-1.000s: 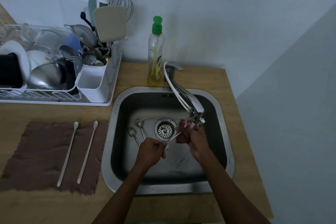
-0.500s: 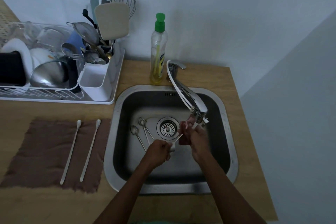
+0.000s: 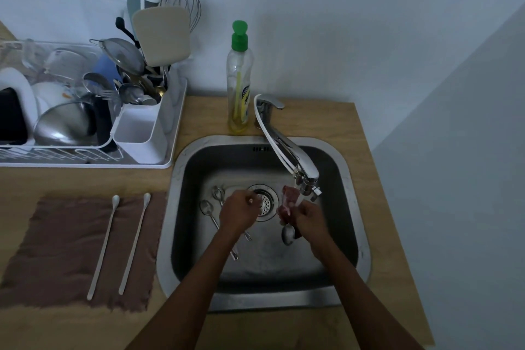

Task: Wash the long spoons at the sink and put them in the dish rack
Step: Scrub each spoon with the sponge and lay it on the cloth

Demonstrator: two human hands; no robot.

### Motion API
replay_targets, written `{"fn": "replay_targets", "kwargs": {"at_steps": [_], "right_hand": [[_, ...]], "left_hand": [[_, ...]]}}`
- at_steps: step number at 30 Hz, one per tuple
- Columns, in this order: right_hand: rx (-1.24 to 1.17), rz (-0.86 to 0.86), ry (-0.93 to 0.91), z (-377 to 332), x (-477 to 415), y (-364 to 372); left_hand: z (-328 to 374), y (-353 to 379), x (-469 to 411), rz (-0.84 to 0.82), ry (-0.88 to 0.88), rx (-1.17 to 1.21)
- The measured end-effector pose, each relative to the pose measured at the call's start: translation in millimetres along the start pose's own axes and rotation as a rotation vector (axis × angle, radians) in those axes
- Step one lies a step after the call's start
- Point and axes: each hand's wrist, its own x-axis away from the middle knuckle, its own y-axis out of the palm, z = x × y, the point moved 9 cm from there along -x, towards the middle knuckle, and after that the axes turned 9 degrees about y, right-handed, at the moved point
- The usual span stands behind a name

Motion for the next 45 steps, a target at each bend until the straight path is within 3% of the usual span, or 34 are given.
{"fn": "replay_targets", "kwargs": {"at_steps": [2, 5, 6, 9, 13, 17, 23, 31, 39, 45], "right_hand": [[0.093, 0.016, -0.028, -3.7, -1.0, -3.8], [0.239, 0.021, -0.097, -5.7, -6.5, -7.6], [0.279, 0.008, -0.11, -10.9, -2.6, -6.5], [0.319, -0.005, -0.152, -18.5, 2.2, -6.4], [0.392, -0.06, -0.179, -17.8, 0.7, -4.3], [0.357, -0.082, -0.132, -14.5, 3.7, -5.8], [0.404, -0.015, -0.106, -28.9, 2.2, -11.8], [0.588, 0.13, -0.212, -36.1, 20.0, -21.0], [0.821, 0.221, -0.173, -29.3, 29.4, -83.2], [0.833, 0.227, -0.012, 0.4, 36.5, -109.2]], "left_hand": [[20.2, -1.4, -27.4, 0.038, 0.083, 0.095], [50.3, 33.9, -47.7, -0.208, 0.119, 0.198], [55.0, 39.8, -50.2, -0.223, 0.132, 0.22], [53.3, 29.8, -56.0, -0.076, 0.127, 0.308], [51.8, 21.1, -51.5, -0.02, 0.114, 0.424], [33.2, -4.9, -49.9, 0.218, 0.004, 0.589], [16.7, -17.4, -39.6, 0.244, -0.032, 0.684], [0.0, 7.5, -22.2, 0.109, -0.238, 0.984], [31.8, 109.6, -7.3, -0.062, -0.343, 1.249], [45.8, 134.2, -3.3, 0.1, -0.331, 1.015]]}}
